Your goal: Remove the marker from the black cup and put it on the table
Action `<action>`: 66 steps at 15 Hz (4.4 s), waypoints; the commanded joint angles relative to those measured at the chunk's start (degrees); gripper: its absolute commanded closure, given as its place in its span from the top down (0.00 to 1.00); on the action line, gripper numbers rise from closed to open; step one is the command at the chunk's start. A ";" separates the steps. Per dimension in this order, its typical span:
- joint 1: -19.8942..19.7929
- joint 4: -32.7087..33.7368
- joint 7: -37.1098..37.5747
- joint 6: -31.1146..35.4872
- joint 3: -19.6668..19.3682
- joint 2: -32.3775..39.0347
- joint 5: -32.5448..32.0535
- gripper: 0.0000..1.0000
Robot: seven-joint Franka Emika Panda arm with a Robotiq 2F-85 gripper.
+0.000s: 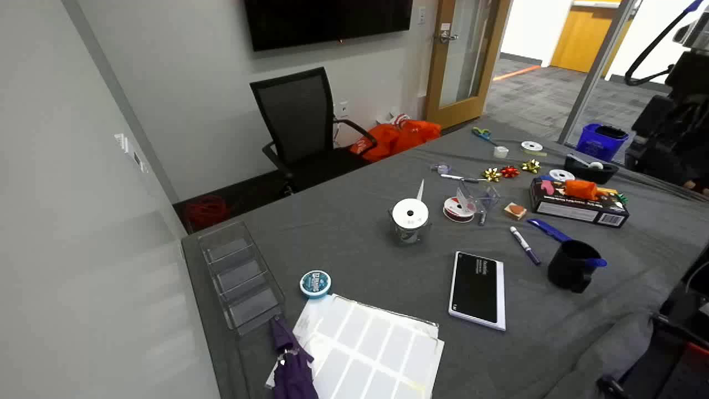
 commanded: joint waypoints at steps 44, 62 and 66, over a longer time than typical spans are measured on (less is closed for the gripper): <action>-3.86 -9.97 13.11 18.84 -0.66 23.21 16.72 1.00; -3.82 -11.21 7.63 22.86 -0.57 31.39 29.45 0.47; -3.90 -11.13 7.57 22.64 -0.62 31.31 29.79 0.19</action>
